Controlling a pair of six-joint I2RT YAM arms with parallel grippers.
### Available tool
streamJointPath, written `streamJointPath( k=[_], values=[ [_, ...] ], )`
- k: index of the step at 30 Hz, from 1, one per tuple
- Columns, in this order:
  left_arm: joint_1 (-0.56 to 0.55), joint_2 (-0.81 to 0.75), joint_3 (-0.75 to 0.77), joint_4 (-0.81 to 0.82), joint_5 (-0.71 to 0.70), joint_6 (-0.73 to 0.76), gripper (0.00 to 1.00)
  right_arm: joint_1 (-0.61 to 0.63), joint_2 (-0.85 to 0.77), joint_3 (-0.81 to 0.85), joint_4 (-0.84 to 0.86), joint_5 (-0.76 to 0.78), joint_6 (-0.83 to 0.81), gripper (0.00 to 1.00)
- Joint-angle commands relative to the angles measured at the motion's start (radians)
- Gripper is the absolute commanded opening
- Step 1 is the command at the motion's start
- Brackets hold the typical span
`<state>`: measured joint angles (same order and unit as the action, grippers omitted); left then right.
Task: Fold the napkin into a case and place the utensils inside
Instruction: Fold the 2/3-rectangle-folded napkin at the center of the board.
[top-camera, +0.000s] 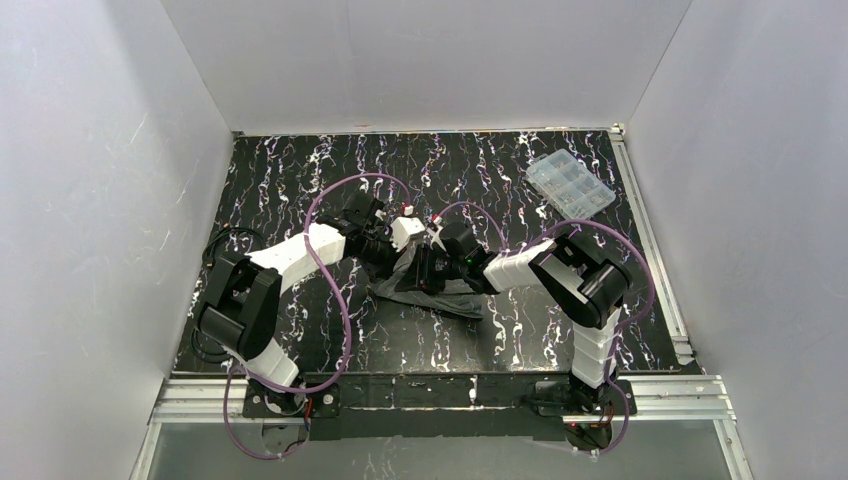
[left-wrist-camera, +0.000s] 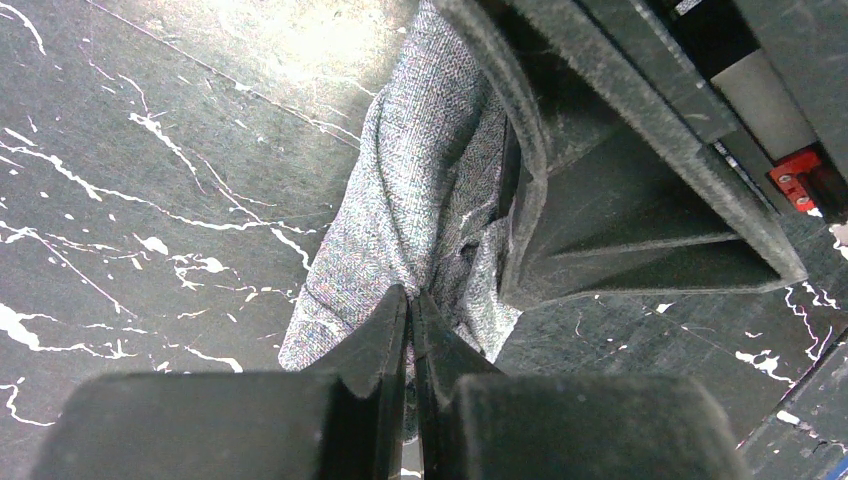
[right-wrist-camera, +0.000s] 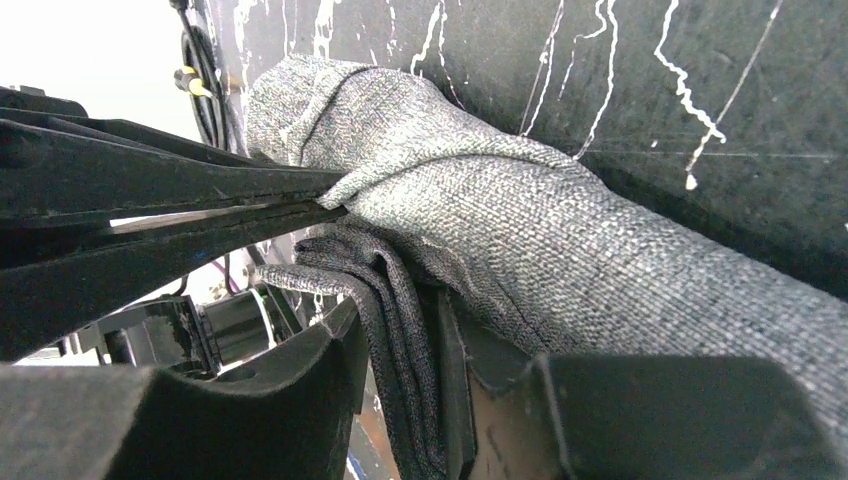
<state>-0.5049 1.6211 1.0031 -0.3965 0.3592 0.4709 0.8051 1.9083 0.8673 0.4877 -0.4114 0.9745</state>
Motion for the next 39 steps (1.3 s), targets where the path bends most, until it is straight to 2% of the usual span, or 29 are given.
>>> streamJointPath(
  k=[1, 12, 19, 21, 25, 27, 32, 36, 39],
  values=[
    [0.002, -0.023, -0.01, -0.027, 0.024, 0.007, 0.0, -0.003, -0.009, -0.017, 0.083, -0.006, 0.021, 0.39],
    [0.002, -0.021, -0.009, -0.026, 0.032, 0.004, 0.0, -0.005, -0.008, -0.03, 0.181, -0.04, 0.08, 0.42],
    [0.001, -0.019, -0.007, -0.027, 0.036, 0.006, 0.0, -0.006, 0.004, -0.017, 0.158, -0.04, 0.072, 0.43],
    [0.002, -0.02, -0.006, -0.029, 0.034, 0.006, 0.0, -0.007, 0.011, -0.014, 0.156, -0.04, 0.07, 0.36],
    [0.002, -0.023, -0.002, -0.036, 0.034, 0.007, 0.0, -0.013, 0.022, -0.008, 0.154, -0.048, 0.066, 0.13],
    [0.001, -0.023, 0.0, -0.036, 0.035, 0.005, 0.0, -0.021, 0.009, -0.011, 0.164, -0.051, 0.066, 0.11],
    [0.002, -0.02, 0.004, -0.038, 0.035, 0.01, 0.0, -0.032, -0.043, -0.012, 0.096, -0.03, 0.029, 0.14],
    [0.002, -0.02, 0.005, -0.039, 0.036, 0.007, 0.0, -0.035, -0.023, 0.037, 0.014, -0.014, -0.011, 0.1],
    [0.001, -0.023, 0.003, -0.04, 0.038, 0.009, 0.0, -0.037, -0.003, 0.053, 0.013, -0.012, -0.017, 0.08]
  ],
)
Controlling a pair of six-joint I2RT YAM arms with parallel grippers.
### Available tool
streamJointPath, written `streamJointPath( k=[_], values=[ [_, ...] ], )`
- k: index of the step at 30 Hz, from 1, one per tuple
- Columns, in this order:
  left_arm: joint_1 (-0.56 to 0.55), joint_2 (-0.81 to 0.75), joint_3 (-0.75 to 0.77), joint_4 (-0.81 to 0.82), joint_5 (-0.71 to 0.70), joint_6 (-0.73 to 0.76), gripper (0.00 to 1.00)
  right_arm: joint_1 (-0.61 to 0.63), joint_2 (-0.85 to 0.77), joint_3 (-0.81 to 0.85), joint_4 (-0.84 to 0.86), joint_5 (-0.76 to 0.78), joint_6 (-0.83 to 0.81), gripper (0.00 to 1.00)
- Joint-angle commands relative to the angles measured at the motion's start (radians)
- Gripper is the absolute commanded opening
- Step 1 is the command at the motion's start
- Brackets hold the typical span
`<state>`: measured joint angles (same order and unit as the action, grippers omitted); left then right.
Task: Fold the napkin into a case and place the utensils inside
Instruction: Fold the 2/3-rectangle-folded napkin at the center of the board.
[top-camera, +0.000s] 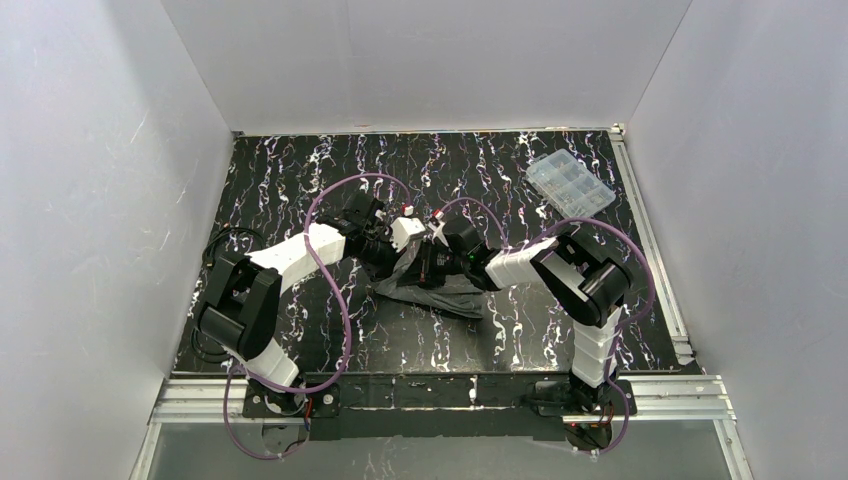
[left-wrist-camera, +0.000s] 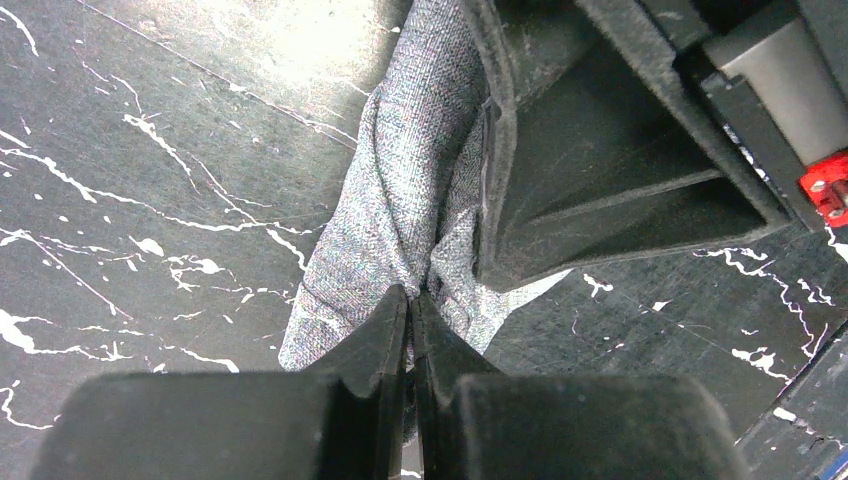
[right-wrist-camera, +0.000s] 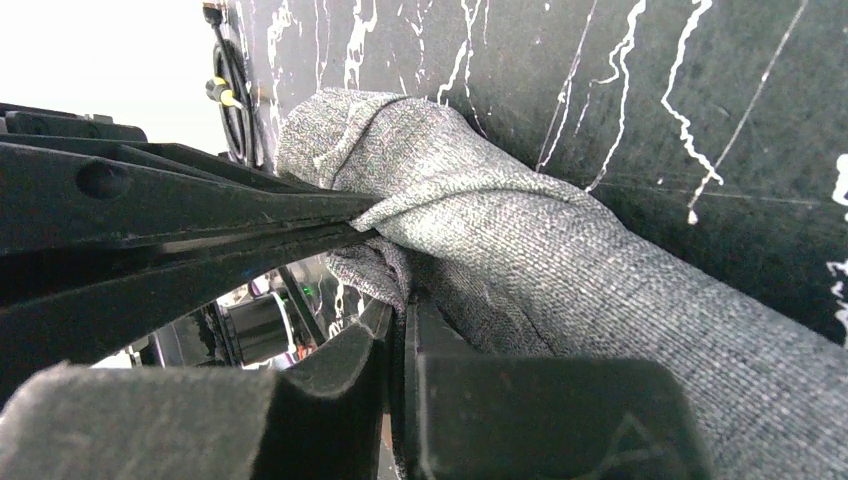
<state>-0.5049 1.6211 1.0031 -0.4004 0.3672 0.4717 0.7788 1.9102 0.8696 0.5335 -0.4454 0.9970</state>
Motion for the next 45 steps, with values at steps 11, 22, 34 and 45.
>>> streamJointPath(
  k=[11, 22, 34, 45],
  values=[
    [0.002, -0.025, -0.016, -0.031, 0.027, 0.012, 0.0, -0.034, -0.035, -0.045, 0.154, 0.012, 0.049, 0.07],
    [0.003, -0.025, -0.023, -0.027, 0.027, 0.015, 0.0, -0.045, -0.018, -0.083, 0.23, 0.014, 0.098, 0.06],
    [0.003, -0.027, -0.031, -0.026, 0.039, 0.021, 0.0, -0.043, 0.019, 0.036, 0.041, 0.085, 0.054, 0.01],
    [0.009, -0.019, 0.082, -0.084, 0.069, -0.052, 0.0, 0.017, 0.094, 0.09, -0.168, 0.15, -0.049, 0.01]
  ],
)
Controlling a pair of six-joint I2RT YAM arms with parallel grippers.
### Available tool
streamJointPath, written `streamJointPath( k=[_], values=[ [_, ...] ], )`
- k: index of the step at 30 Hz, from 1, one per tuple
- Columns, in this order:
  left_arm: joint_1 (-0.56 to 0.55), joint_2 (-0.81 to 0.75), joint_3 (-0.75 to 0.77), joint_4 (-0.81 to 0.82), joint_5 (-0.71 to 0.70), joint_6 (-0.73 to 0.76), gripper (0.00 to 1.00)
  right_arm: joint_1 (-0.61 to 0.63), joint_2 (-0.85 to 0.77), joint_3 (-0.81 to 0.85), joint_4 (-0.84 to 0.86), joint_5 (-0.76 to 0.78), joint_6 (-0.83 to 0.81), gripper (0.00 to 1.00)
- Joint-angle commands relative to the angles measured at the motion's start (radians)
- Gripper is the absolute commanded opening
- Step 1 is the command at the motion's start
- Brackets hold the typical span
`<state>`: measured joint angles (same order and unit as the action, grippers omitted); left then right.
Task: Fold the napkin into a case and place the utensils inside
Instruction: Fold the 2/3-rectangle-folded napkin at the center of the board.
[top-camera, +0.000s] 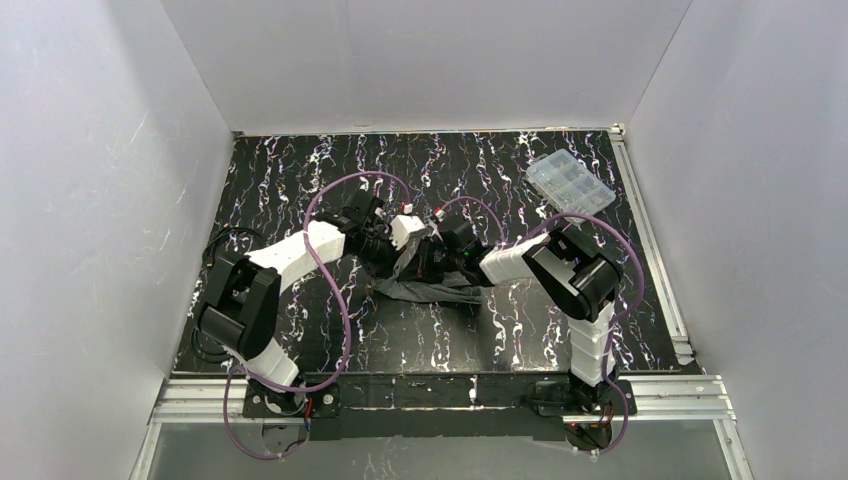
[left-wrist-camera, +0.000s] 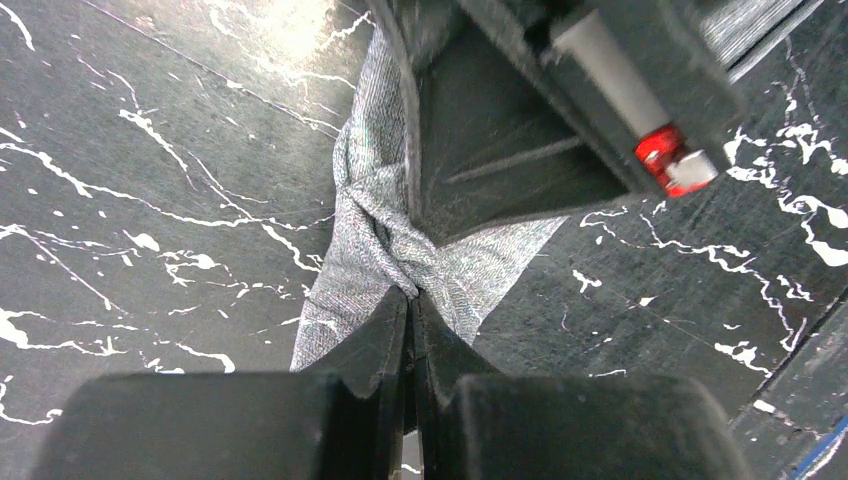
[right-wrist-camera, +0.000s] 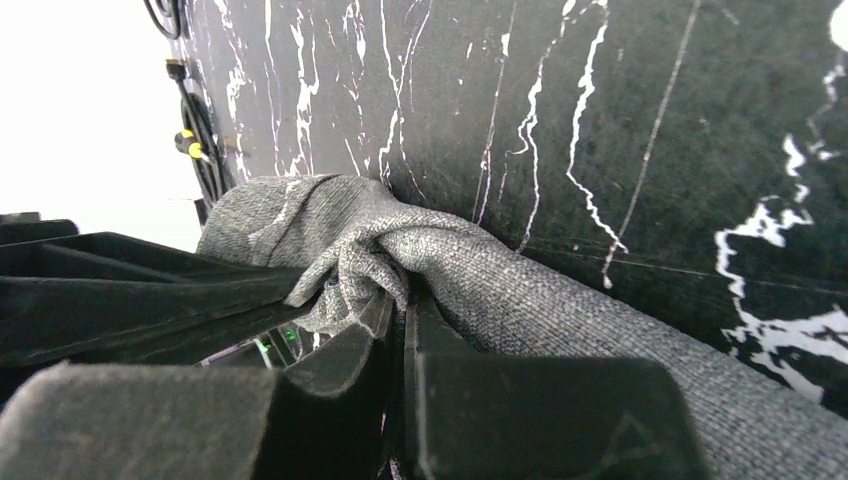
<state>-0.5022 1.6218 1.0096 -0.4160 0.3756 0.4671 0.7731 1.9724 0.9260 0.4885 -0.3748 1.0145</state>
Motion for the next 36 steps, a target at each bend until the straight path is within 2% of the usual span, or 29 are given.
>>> streamJointPath(
  k=[1, 5, 14, 23, 30, 36],
  values=[
    [0.008, -0.016, 0.09, -0.077, 0.068, -0.057, 0.0, 0.026, 0.034, 0.036, -0.138, 0.084, -0.073, 0.01],
    [0.012, -0.018, 0.096, -0.089, 0.086, -0.067, 0.0, 0.029, 0.047, 0.049, -0.174, 0.095, -0.084, 0.01],
    [0.013, -0.032, 0.008, -0.047, 0.109, -0.082, 0.0, 0.051, 0.032, 0.142, -0.286, 0.104, -0.141, 0.01],
    [0.035, -0.038, 0.019, -0.02, 0.073, -0.09, 0.0, 0.06, 0.033, 0.099, -0.11, -0.02, -0.07, 0.01],
    [0.061, -0.049, 0.033, -0.01, 0.032, -0.111, 0.0, 0.09, 0.097, 0.149, -0.135, -0.041, -0.082, 0.01],
    [0.074, -0.051, 0.03, -0.016, 0.072, -0.117, 0.0, 0.092, 0.084, 0.159, -0.171, -0.023, -0.099, 0.01]
  ],
)
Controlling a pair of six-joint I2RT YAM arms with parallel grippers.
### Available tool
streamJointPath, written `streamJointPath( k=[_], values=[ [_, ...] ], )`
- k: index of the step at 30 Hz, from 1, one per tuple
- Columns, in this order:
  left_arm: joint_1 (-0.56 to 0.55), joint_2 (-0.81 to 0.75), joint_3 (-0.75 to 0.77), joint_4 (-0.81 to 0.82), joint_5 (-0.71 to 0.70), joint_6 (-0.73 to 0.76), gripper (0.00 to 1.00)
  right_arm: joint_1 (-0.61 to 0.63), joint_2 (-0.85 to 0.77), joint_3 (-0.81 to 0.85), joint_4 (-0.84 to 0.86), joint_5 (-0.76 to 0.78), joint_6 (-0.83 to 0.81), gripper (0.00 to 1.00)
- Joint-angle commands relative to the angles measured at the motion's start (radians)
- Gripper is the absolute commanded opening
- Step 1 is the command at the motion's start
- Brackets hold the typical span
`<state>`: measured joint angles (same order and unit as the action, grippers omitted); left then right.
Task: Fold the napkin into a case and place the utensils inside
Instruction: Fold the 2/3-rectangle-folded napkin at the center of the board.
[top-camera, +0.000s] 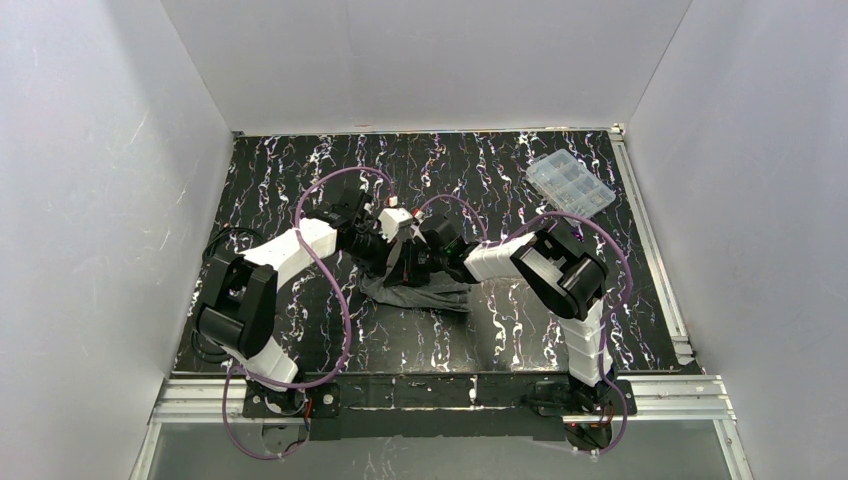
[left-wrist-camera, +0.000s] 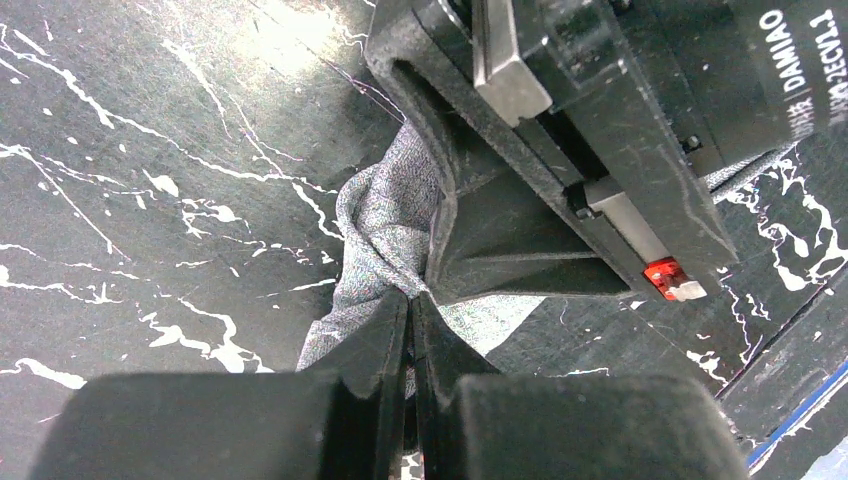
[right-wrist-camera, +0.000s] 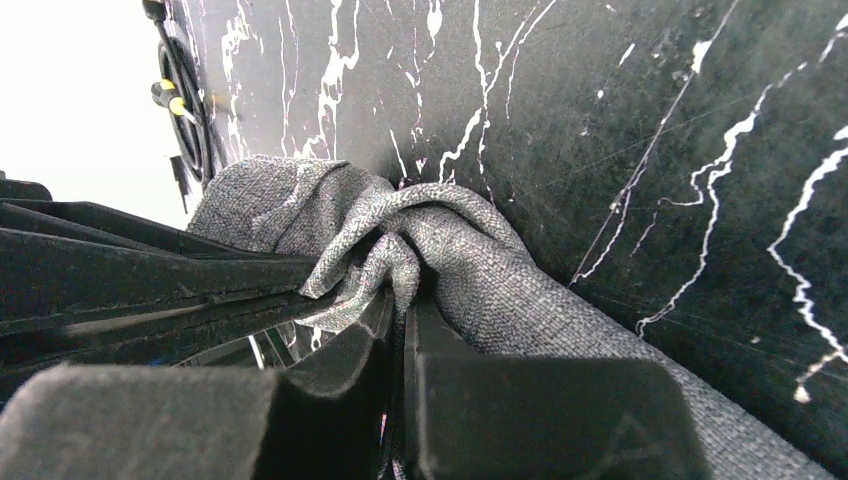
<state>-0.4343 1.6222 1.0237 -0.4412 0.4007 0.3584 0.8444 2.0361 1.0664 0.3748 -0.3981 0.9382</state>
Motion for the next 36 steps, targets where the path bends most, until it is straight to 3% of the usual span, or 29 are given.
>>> streamJointPath(
  k=[1, 8, 24, 29, 32, 36],
  values=[
    [0.006, -0.052, 0.01, 0.004, 0.068, -0.003, 0.0, 0.021, 0.017, 0.025, -0.056, -0.001, -0.024, 0.01],
    [0.006, -0.079, -0.049, -0.041, 0.171, 0.123, 0.0, 0.02, 0.045, 0.072, -0.019, -0.041, -0.004, 0.01],
    [-0.014, -0.102, -0.217, 0.105, -0.029, 0.35, 0.0, -0.015, 0.056, -0.017, 0.253, -0.098, 0.157, 0.02],
    [-0.056, -0.086, -0.266, 0.158, -0.074, 0.417, 0.0, -0.023, 0.053, -0.024, 0.276, -0.11, 0.164, 0.1],
    [-0.072, -0.082, -0.309, 0.194, -0.104, 0.473, 0.0, -0.037, 0.028, -0.033, 0.252, -0.118, 0.13, 0.22],
    [-0.072, -0.093, -0.357, 0.224, -0.134, 0.51, 0.0, -0.081, -0.018, -0.076, 0.257, -0.141, 0.091, 0.29]
  ],
)
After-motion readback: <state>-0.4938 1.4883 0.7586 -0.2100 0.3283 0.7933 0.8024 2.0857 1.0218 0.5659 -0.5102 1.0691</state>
